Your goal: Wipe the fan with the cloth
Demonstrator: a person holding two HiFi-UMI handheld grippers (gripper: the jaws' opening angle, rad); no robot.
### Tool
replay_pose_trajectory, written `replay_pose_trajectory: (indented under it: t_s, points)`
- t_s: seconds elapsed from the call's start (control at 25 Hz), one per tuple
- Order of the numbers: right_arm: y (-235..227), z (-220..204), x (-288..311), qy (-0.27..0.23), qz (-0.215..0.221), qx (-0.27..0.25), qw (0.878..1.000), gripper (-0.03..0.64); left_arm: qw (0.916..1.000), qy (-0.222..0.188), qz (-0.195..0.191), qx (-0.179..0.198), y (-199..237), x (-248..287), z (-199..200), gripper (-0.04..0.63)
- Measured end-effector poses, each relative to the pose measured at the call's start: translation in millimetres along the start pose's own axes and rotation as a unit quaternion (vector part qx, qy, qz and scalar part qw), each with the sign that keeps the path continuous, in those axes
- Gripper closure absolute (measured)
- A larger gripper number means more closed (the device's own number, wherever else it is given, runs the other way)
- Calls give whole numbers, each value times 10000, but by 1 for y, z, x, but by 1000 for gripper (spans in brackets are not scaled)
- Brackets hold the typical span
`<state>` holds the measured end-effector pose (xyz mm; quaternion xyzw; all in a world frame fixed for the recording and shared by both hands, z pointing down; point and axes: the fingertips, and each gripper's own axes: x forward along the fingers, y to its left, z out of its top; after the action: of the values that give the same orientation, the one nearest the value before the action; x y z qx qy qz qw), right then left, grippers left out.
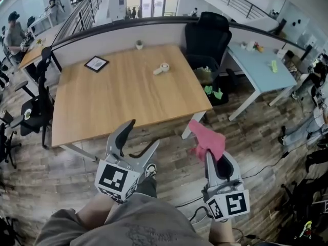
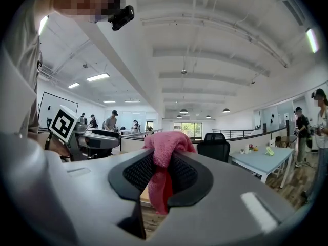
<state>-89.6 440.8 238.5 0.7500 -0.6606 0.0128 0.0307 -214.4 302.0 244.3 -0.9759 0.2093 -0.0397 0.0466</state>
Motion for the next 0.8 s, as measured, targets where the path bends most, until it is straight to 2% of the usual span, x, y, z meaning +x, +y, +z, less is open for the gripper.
replay_pose_trajectory:
  t_s: [0.4, 0.8]
  points:
    - [-24, 15, 132, 133, 116, -81, 9998, 535, 9999, 155, 10, -58, 93, 87, 0, 259]
    - [-41, 27, 238, 142, 101, -146, 9997, 535, 9999, 131, 53, 97, 180, 152, -1, 261]
